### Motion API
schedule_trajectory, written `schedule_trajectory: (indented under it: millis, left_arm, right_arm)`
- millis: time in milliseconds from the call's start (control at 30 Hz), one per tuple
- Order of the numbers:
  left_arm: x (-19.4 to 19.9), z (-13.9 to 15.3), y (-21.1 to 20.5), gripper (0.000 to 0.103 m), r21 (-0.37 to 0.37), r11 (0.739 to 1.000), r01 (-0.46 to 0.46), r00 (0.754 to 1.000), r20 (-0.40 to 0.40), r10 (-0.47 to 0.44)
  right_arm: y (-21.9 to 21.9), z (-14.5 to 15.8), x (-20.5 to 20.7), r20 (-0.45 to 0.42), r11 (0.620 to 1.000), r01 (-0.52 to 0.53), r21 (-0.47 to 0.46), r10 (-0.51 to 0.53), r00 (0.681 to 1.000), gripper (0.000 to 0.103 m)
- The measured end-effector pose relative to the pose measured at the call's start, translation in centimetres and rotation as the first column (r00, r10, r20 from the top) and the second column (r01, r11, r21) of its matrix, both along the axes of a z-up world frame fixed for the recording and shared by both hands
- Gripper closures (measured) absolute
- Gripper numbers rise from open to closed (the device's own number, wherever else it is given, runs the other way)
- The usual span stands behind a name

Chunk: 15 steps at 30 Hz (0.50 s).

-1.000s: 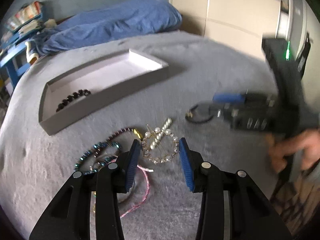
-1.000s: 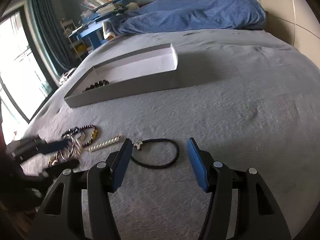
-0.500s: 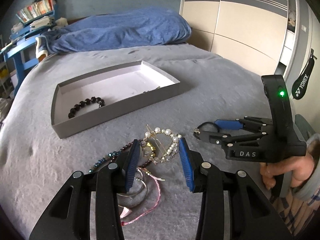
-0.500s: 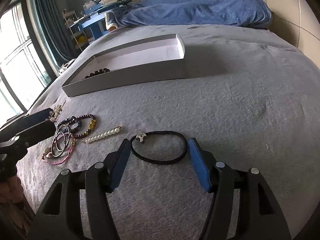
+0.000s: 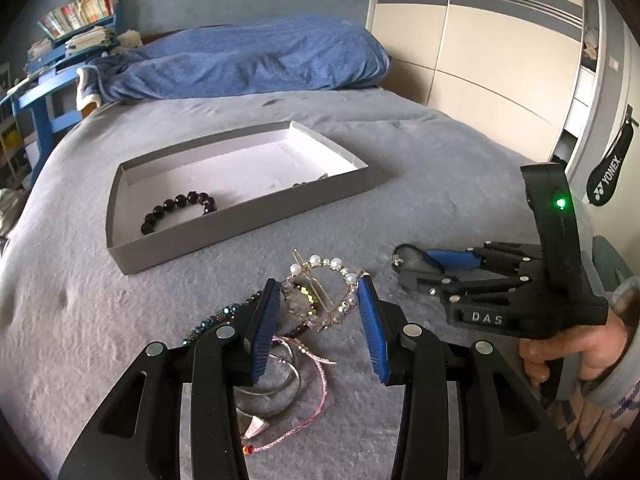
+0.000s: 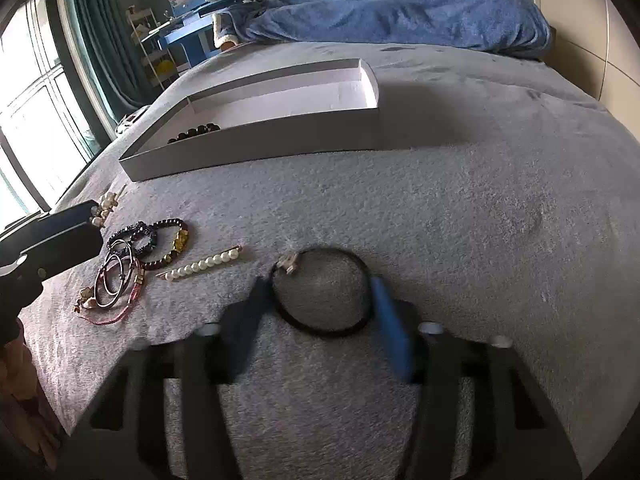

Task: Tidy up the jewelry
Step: 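Close the left gripper on the pearl ring clip while the right grasps the black hair tie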

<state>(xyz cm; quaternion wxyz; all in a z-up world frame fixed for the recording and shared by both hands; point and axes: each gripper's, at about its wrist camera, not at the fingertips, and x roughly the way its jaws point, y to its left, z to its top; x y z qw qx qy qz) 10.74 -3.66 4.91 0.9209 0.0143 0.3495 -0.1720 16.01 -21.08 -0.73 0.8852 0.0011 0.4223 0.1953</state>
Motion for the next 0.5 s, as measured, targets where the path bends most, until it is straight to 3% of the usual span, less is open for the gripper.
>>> schedule_trajectory:
  millis: [67,167,500]
  left_arm:
    - [0.1,0.0,0.1,0.061,0.0,1.0,-0.006,1.0,-0.001,0.006]
    - [0.1,0.0,0.2,0.061,-0.002,1.0,-0.013,1.0,-0.001,0.013]
    - [0.8,0.9,1.1,0.061,-0.008,0.999,-0.036,0.999,0.021,0.037]
  right_arm:
    - [0.2,0.1,-0.1,0.005,1.0,-0.018,0.003,0.018,1.0,0.082]
    - [0.5,0.3,-0.4,0.017,0.999,-0.045,0.005,0.045,0.999,0.099]
    - [-1.2,2.8,-0.8,0.062,0.983,-0.044,0.179,0.033,0.998,0.099]
